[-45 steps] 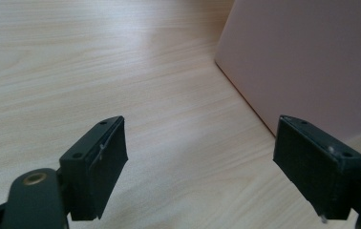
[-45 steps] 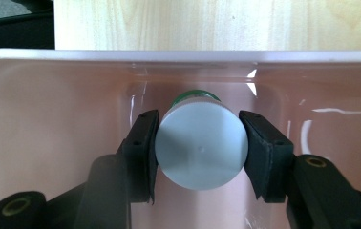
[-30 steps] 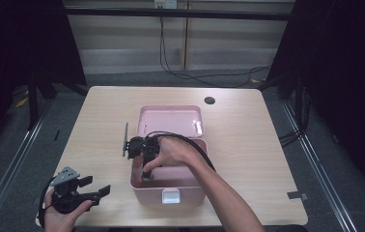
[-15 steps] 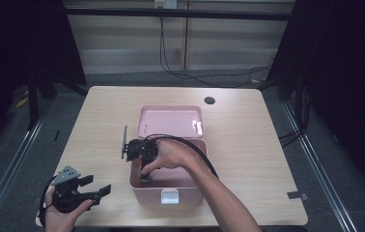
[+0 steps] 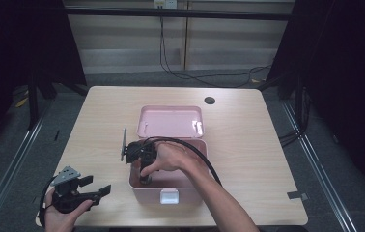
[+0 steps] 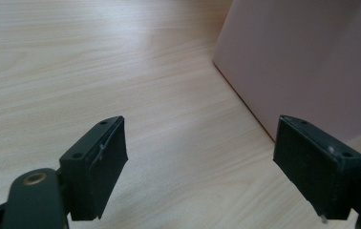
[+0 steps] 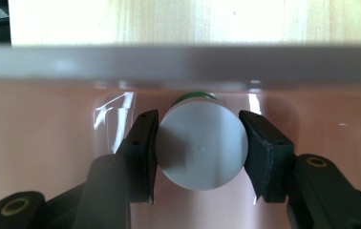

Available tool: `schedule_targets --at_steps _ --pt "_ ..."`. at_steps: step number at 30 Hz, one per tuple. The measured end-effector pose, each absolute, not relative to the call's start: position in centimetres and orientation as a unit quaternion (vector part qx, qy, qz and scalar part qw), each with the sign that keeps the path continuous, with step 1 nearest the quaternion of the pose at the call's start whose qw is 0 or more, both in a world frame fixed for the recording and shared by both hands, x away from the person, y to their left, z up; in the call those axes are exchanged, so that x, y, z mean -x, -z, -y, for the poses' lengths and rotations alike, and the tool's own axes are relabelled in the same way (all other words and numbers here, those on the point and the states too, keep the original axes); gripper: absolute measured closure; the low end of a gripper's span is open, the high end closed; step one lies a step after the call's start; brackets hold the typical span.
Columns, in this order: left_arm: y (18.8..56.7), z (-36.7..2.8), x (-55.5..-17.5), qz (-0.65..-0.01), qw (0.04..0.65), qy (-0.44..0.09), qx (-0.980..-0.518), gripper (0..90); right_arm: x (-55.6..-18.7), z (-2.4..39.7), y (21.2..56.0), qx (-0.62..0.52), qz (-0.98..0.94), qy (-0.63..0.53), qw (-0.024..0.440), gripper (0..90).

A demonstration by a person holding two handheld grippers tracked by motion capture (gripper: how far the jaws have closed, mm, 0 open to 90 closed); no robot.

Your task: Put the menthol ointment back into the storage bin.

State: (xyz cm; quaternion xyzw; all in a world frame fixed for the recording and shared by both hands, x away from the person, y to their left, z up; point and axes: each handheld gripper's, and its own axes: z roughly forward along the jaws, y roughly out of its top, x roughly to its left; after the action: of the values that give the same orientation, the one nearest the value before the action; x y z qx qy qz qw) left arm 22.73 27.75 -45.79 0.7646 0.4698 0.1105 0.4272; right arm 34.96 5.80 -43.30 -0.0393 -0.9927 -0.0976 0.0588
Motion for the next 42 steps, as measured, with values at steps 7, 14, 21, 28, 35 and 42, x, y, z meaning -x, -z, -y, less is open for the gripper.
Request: schedule_targets --at_steps 7,14,21,28,35,42 --pt "45.8 -27.8 -22.7 -0.471 0.427 -0.110 -0.764 18.5 -35.0 -5.8 43.3 0.040 0.993 0.098 0.060 51.1" --pt "45.8 -27.7 -22.7 -0.470 0.427 -0.110 -0.765 18.5 -35.1 -5.6 43.1 0.049 0.991 0.105 0.065 47.5" --pt "45.8 -27.7 -22.7 -0.470 0.427 -0.110 -0.765 18.5 -35.1 -5.5 42.5 0.051 0.990 0.112 0.065 40.5" --pt "45.8 -27.8 -22.6 -0.472 0.427 -0.111 -0.763 18.6 -35.0 -5.0 41.8 0.064 0.989 0.121 0.059 34.9" --pt "45.8 -27.8 -22.6 -0.472 0.427 -0.110 -0.763 18.5 -34.9 -4.4 41.0 0.066 0.987 0.140 0.053 32.8" --pt "45.8 -27.8 -22.6 -0.472 0.428 -0.110 -0.763 18.5 -34.6 -3.7 40.2 0.070 0.985 0.153 0.047 32.2"
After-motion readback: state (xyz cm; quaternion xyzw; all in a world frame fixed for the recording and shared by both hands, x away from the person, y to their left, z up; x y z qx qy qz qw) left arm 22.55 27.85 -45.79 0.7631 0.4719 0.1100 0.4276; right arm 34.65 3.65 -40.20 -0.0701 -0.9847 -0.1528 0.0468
